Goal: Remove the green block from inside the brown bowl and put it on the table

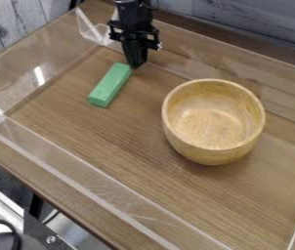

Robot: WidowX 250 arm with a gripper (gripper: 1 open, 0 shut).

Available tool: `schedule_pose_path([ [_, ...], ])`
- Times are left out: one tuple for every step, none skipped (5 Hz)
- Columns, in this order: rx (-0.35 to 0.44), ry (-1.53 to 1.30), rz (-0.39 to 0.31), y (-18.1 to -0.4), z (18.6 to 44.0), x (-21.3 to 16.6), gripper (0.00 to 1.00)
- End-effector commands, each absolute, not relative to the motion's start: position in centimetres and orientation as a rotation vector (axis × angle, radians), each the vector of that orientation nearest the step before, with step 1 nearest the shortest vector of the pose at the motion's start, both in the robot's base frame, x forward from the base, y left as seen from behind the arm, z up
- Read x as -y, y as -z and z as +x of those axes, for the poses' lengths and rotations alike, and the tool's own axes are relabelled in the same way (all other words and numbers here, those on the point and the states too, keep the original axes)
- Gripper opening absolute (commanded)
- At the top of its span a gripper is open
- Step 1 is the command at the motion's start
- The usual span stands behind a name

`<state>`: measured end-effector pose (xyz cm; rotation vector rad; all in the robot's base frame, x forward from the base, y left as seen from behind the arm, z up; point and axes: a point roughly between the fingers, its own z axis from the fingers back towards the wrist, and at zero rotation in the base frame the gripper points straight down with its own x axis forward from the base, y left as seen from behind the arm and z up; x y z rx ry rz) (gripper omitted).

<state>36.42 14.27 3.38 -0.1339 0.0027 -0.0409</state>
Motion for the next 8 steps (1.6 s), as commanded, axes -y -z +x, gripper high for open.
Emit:
schedule_pose_path([
  [0.033, 0.020, -0.094, -5.0, 37.9, -14.6, 0.00],
  [0.008, -0.009, -0.088, -4.9, 38.0, -14.3, 1.00],
  [0.017, -0.025, -0.059, -5.8, 37.8, -14.0, 1.00],
  [0.035, -0.047, -0.029, -7.5, 37.5, -13.5, 1.00],
  [0.032, -0.068, -0.029, -8.6, 36.9, -13.4, 1.00],
  [0.032, -0.081, -0.034, -9.7, 36.5, -13.3, 1.00],
  [0.047, -0.025, -0.092, -10.8, 35.8, -12.5, 1.00],
  [0.078, -0.042, -0.055, -12.4, 36.0, -11.4, 1.00],
])
